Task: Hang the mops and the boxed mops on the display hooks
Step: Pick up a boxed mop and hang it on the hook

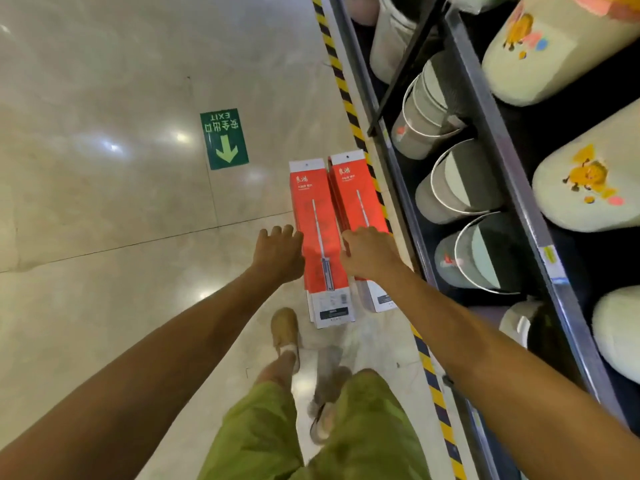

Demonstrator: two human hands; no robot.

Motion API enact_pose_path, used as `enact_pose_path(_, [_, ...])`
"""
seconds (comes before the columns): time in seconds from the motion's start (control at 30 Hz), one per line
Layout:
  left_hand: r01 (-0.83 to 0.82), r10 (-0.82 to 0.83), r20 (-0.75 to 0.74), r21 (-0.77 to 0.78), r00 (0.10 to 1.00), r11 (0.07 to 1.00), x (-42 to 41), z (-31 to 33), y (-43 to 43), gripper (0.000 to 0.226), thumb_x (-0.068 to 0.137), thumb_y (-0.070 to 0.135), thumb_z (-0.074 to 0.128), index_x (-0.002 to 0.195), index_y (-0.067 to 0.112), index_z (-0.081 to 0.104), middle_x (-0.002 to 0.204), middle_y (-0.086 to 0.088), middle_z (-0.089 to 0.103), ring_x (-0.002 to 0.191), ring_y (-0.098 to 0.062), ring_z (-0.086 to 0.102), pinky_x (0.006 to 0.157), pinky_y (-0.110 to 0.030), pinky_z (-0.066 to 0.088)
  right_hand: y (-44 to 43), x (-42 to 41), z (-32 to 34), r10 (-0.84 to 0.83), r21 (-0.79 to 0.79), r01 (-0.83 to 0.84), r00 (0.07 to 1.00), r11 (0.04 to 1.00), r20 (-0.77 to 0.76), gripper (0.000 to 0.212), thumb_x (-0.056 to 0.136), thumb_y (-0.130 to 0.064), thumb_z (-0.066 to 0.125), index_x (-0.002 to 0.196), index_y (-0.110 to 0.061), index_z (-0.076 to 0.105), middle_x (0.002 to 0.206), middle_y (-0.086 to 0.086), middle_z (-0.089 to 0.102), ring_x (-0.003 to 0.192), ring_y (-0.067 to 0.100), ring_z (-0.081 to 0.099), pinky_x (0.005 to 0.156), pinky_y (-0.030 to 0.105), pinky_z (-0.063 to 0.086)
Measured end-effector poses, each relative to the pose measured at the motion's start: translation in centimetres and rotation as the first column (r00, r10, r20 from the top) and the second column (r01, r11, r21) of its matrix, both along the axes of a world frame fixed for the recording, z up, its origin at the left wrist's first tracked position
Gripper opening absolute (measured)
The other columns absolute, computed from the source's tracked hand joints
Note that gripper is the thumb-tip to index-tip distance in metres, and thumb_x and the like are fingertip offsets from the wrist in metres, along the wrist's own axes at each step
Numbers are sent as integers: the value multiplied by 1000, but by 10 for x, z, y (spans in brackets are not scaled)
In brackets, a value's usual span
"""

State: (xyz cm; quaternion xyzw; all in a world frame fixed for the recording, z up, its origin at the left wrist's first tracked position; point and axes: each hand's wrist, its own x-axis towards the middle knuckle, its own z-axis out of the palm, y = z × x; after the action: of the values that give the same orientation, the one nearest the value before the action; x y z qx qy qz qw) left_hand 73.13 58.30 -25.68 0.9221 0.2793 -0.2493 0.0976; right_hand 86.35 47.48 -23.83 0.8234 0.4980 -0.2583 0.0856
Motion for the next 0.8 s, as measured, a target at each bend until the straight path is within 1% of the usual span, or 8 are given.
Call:
enact_pose_path(0.13, [-31, 30, -11, -56, 999, 998, 47, -77, 27, 54, 92, 38, 52, 138, 12, 42, 141, -11, 46, 128, -31, 45, 104, -44, 35, 28, 44, -70, -24, -19, 24, 1000, 1000, -5, 30, 94, -30, 45, 114, -10, 57, 112, 9, 60, 106, 31, 55, 84, 36, 42])
enact_pose_path(0.23, [-55, 55, -9, -33, 998, 998, 80, -155, 47, 52, 72, 39, 75, 116, 13, 64, 117, -9, 64, 104, -30, 63, 88, -43, 50, 47, 76, -149, -39, 1, 39, 999, 999, -16, 30, 95, -30, 42, 116, -11, 55, 111, 10, 58, 105, 30, 55, 85, 36, 41])
enact_pose_path(0.37, [-81, 78, -38, -89, 996, 993, 108, -287, 62, 55, 92, 42, 49, 140, 18, 38, 145, -6, 41, 132, -28, 39, 108, -44, 30, 67, 111, -282, -30, -9, 29, 999, 1000, -32, 36, 91, -29, 47, 120, -10, 58, 111, 13, 61, 106, 34, 55, 85, 38, 42])
enact_pose_path(0.47, [-99, 99, -4, -64, 995, 993, 119, -381, 68, 58, 93, 45, 45, 142, 16, 34, 146, -7, 40, 132, -29, 40, 107, -44, 31, 74, 130, -379, -59, -31, 58, 998, 998, -26, 38, 90, -32, 48, 120, -10, 57, 112, 14, 60, 109, 34, 55, 85, 38, 43])
enact_pose_path(0.53, [-202, 205, 16, -114, 979, 973, 126, -432, 72, 64, 93, 49, 45, 145, 14, 30, 146, -9, 41, 130, -31, 42, 105, -44, 35, 78, 139, -432, -105, -40, 104, 994, 994, -26, 44, 93, -35, 46, 129, -10, 49, 119, 12, 56, 114, 32, 52, 85, 37, 43])
enact_pose_path(0.63, [-412, 439, 68, -241, 896, 878, 134, -497, 76, 77, 89, 57, 49, 148, 13, 23, 142, -12, 44, 124, -35, 48, 100, -47, 41, 86, 144, -496, -195, -18, 194, 979, 981, -60, 63, 94, -39, 46, 146, -7, 29, 131, 14, 50, 120, 33, 49, 89, 39, 44])
enact_pose_path(0.7, [-523, 591, 75, -386, 803, 760, 136, -531, 77, 87, 84, 65, 52, 148, 17, 17, 137, -11, 50, 119, -36, 54, 97, -51, 47, 89, 142, -529, -279, -13, 279, 954, 960, -110, 75, 94, -42, 47, 151, -4, 15, 140, 16, 44, 124, 34, 47, 92, 41, 43])
enact_pose_path(0.8, [-554, 752, 116, -605, 649, 572, 135, -560, 74, 95, 78, 67, 55, 147, 24, 7, 138, -5, 52, 117, -31, 58, 95, -50, 50, 89, 142, -565, -400, -17, 403, 901, 915, -168, 83, 92, -47, 51, 152, -5, 10, 139, 18, 50, 122, 36, 53, 92, 41, 45])
